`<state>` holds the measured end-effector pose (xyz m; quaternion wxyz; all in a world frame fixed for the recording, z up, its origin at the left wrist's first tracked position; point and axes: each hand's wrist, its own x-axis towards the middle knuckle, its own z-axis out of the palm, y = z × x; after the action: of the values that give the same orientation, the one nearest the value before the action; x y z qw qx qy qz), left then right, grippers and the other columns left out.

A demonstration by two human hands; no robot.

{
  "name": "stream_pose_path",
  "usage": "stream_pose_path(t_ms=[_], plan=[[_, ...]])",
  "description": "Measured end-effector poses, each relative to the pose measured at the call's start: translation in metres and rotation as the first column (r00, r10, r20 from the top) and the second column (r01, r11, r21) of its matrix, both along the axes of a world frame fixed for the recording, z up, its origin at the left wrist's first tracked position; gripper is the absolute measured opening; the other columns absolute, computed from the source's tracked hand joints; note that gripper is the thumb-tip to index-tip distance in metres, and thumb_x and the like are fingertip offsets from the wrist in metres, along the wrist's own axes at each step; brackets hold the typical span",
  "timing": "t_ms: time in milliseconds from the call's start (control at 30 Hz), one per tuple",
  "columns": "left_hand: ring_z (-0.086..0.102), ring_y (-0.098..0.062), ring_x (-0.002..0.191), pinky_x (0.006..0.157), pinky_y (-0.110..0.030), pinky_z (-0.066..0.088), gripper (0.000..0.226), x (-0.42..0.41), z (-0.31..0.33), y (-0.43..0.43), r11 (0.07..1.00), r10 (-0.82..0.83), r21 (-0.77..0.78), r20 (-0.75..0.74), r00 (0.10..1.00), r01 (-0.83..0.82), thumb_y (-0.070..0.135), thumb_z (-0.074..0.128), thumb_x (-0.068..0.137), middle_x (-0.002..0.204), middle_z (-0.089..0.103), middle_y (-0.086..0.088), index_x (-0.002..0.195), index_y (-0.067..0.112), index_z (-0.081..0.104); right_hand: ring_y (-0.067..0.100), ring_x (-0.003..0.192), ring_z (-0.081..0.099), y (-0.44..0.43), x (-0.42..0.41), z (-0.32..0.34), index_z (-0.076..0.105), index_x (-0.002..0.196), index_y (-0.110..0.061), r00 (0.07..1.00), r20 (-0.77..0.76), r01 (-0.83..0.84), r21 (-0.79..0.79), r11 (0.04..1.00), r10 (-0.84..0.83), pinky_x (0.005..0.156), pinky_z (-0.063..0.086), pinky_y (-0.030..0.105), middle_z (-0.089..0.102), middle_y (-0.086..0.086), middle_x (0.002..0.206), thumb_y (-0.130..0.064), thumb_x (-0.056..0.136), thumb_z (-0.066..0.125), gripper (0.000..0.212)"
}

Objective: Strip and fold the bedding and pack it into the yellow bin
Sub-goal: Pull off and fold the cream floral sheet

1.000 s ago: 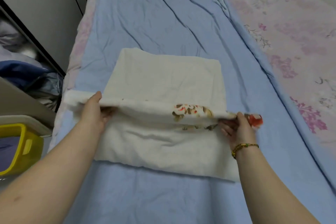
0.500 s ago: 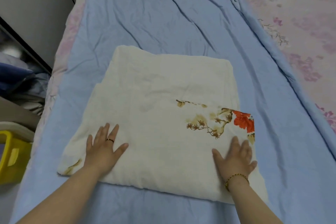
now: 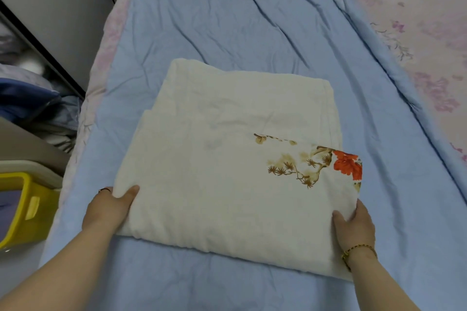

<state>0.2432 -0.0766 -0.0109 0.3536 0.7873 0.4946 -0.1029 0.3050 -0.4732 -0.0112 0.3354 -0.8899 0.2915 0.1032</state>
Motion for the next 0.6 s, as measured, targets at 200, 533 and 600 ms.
stream_pose_path(t_ms=[200,533,600], plan=[[0.047,-0.044,0.114,0.091,-0.043,0.037,0.052,-0.039,0.013,-0.015,0.992,0.129,-0.018,0.057,0.99,-0.128,0.031,0.056,0.09,0.127,0.051,-0.028,0.125,-0.007,0.048,0.034,0.137,0.028,-0.002,-0.066,-0.004,0.03,0.141,0.003,0.994,-0.025,0.101,-0.053,0.993,-0.103,0.115,0.02,0.041,0.033,0.02,0.147,-0.014,0.089,0.057,0.06],[0.053,-0.02,0.115,0.1,-0.031,0.042,0.042,-0.035,0.016,-0.082,0.486,0.814,-0.695,0.14,0.563,-0.529,0.017,0.055,0.092,0.125,0.054,-0.006,0.131,0.004,0.046,0.023,0.073,0.058,0.057,-0.088,-0.006,0.048,0.108,-0.006,0.713,-0.37,0.642,0.686,0.342,-0.596,0.056,0.055,0.025,0.058,0.008,0.087,-0.026,0.094,0.051,0.025],[0.052,-0.02,0.12,0.099,-0.031,0.043,0.035,-0.026,0.011,-0.073,0.404,0.852,-0.734,0.084,0.517,-0.546,0.019,0.056,0.091,0.133,0.053,-0.004,0.125,0.012,0.051,0.025,0.086,0.054,0.057,-0.075,-0.003,0.045,0.112,-0.015,0.697,-0.401,0.652,0.7,0.292,-0.595,0.073,0.051,0.036,0.055,0.006,0.101,-0.023,0.092,0.054,0.023]])
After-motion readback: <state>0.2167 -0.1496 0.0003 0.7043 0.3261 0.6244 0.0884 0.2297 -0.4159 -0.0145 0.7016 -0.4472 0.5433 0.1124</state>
